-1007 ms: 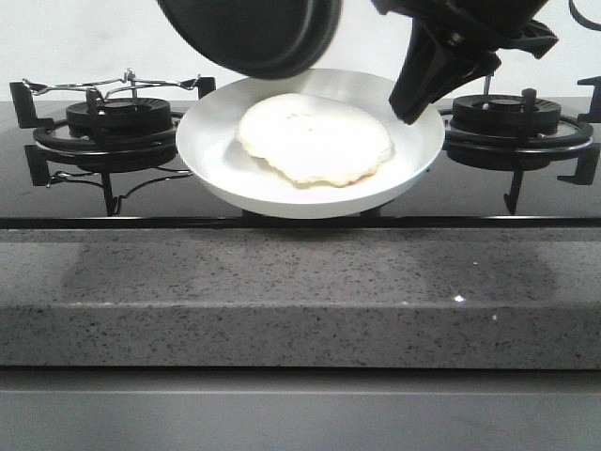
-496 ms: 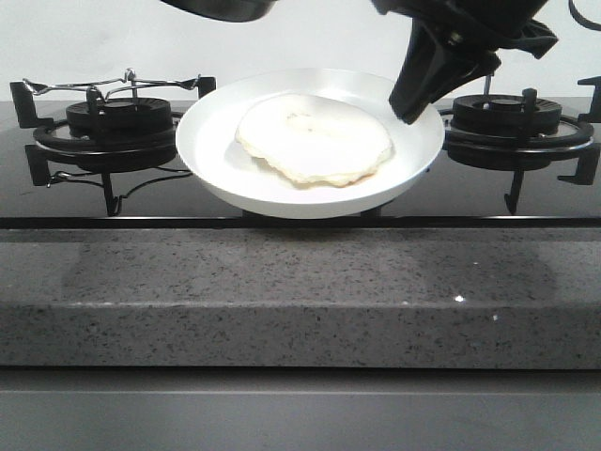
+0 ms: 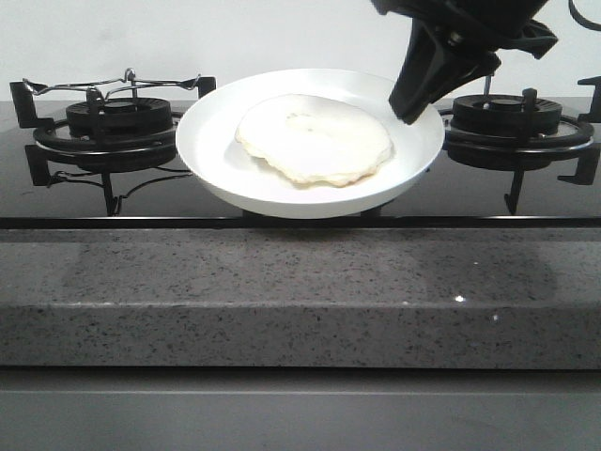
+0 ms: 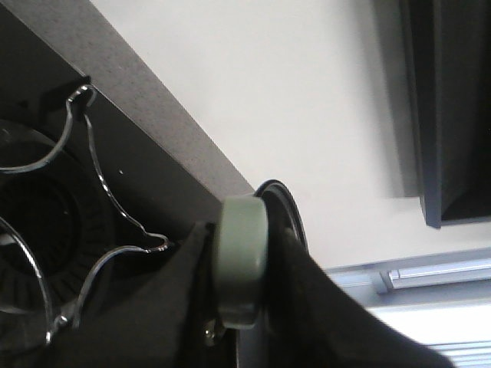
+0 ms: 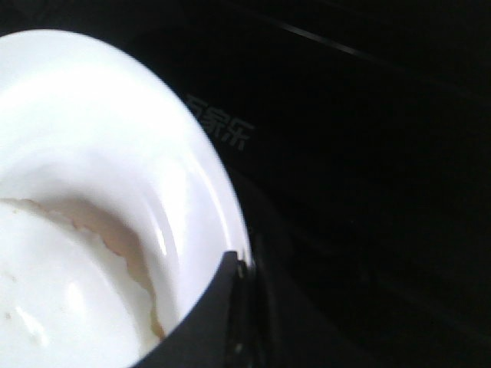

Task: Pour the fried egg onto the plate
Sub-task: 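Carry the empty pan back with the left gripper and set it on its burner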

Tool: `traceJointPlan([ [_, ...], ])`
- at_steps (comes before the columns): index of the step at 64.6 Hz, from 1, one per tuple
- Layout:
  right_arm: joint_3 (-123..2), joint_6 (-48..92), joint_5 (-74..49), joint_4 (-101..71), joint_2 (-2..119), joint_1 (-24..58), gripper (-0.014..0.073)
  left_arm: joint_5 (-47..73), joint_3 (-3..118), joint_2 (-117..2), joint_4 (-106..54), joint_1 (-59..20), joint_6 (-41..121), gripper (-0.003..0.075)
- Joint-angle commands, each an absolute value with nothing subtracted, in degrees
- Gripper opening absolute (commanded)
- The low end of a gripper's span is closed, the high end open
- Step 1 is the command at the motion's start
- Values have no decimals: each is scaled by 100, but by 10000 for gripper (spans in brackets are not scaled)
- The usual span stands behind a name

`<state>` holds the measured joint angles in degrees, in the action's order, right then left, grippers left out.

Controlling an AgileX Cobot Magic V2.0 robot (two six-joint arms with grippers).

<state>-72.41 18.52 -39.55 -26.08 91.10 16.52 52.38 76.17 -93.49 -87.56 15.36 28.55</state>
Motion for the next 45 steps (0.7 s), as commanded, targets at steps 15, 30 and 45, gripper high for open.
traceJointPlan([
  [15,-7390,1900,-3699,-2789,8874,1643,-57,4937,7809,-9704,-9502,1762,2849,-19],
  [30,-7390,1900,-3694,-2789,8873,1643,-57,4774,7809,-10005,-9471,1762,2849,-19],
  [45,-7390,1900,-3694,-2789,8873,1643,-57,4870,7809,-10176,-9446,1762,2849,-18],
])
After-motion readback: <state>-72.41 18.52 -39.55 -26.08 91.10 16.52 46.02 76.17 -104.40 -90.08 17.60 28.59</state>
